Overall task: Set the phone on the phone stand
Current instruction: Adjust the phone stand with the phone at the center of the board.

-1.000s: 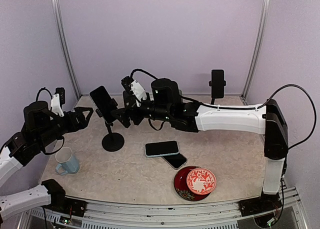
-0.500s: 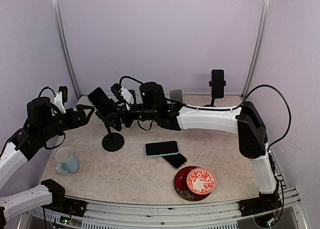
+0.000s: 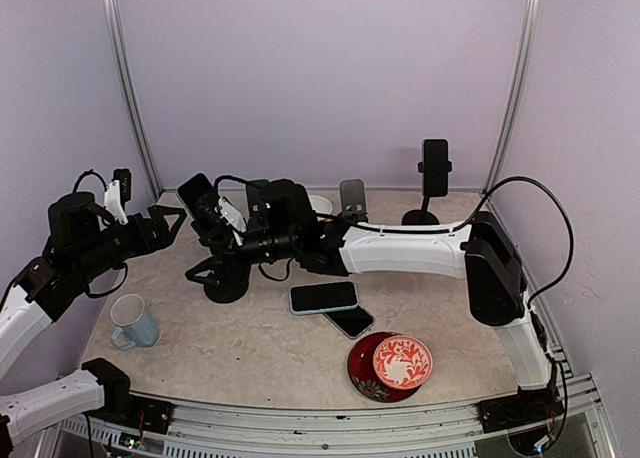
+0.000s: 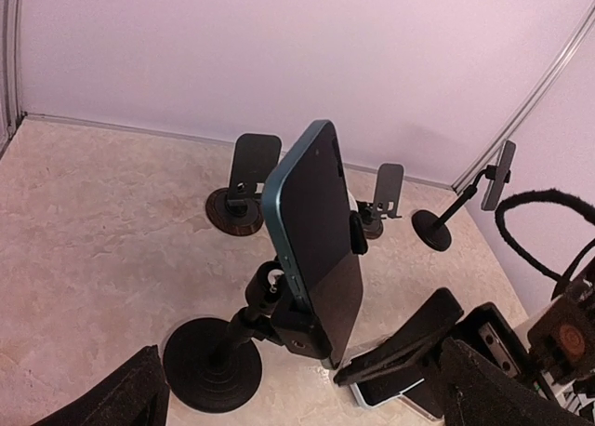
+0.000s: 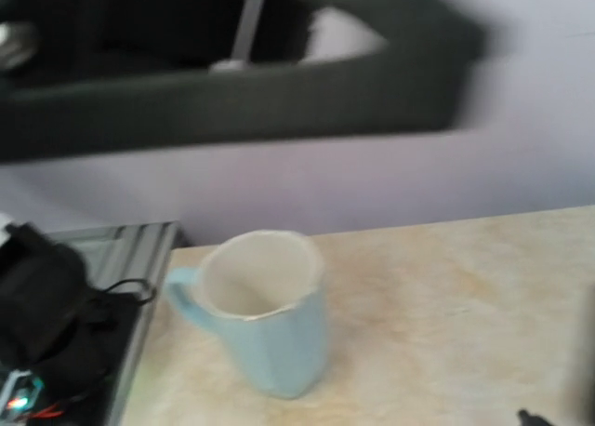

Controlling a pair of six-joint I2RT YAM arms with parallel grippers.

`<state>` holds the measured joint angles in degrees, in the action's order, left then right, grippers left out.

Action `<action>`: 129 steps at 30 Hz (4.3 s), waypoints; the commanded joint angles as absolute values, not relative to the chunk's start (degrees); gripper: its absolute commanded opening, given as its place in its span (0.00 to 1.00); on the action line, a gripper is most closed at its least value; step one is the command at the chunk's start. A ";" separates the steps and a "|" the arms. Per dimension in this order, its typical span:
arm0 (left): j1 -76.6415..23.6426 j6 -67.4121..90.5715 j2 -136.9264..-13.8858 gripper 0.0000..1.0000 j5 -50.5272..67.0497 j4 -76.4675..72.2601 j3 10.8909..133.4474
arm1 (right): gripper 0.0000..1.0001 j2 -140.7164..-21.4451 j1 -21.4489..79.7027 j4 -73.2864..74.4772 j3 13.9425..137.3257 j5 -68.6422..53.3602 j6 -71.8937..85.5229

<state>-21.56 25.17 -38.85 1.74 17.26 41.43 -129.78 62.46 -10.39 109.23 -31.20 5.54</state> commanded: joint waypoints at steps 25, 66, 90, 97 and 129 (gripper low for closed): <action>-21.27 23.63 -36.10 0.99 1.03 17.71 41.97 | 1.00 -130.31 64.84 -6.56 114.42 -11.81 1.37; -21.27 24.64 -35.79 0.99 1.06 19.93 40.54 | 1.00 -95.38 69.36 -19.40 77.16 -0.94 0.90; -24.45 31.34 -43.69 0.86 -0.41 4.95 33.06 | 1.00 -78.47 67.68 -22.55 53.89 9.27 2.81; -23.11 28.75 -48.61 0.73 1.84 2.31 35.46 | 1.00 -73.68 67.59 -22.76 49.73 9.91 2.99; -16.72 23.74 -52.94 0.05 11.75 -3.43 40.44 | 1.00 -71.07 67.41 -24.16 46.54 11.45 2.24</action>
